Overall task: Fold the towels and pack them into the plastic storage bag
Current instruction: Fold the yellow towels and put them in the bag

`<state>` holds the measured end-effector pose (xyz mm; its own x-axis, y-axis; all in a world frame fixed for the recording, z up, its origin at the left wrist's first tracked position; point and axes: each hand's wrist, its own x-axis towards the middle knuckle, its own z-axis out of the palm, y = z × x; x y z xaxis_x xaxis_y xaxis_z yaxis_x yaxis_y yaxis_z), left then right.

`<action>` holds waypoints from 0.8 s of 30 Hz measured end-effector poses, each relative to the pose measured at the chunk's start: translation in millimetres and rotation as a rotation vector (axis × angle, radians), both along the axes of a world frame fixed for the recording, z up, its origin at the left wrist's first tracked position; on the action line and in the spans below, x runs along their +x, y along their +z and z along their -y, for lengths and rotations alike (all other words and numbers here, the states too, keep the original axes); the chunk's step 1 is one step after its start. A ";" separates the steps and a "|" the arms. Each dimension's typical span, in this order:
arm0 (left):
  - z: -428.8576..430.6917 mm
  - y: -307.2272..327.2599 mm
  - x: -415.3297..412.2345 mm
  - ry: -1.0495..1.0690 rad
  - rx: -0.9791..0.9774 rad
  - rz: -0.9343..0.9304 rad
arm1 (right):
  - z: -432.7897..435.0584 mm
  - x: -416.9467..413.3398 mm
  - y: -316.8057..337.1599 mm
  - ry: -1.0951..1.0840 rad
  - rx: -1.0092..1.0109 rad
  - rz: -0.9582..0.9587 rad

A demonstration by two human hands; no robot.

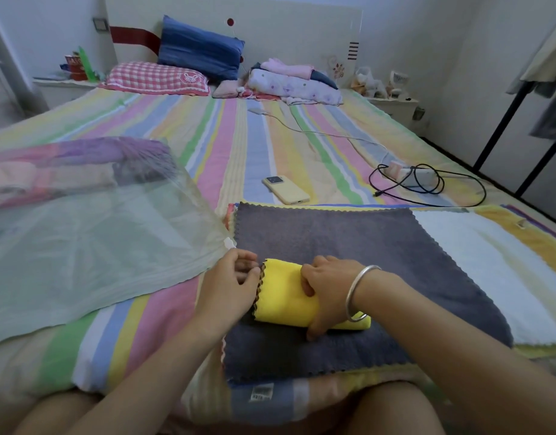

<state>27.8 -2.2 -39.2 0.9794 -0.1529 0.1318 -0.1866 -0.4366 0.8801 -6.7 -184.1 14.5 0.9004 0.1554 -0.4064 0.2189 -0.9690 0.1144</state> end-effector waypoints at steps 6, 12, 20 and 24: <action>4.1 17.2 -8.1 -0.069 0.206 -0.239 | 0.2 -6.7 3.1 0.005 -0.017 0.077; 7.1 21.4 -4.9 -0.101 -0.104 -0.467 | -4.0 -10.9 10.7 -0.027 -0.019 0.074; -17.3 30.3 -9.4 -0.198 -0.396 -0.425 | -27.1 -25.5 12.4 0.070 0.035 0.268; -56.6 48.4 -10.2 -0.290 -0.579 -0.397 | -52.2 -33.5 11.5 0.033 0.452 0.400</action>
<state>17.6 54.5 9.2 0.9012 -0.4250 -0.0847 0.1550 0.1336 0.9789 -40.3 -131.8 26.0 0.9615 0.2642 0.0758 0.2746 -0.9342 -0.2277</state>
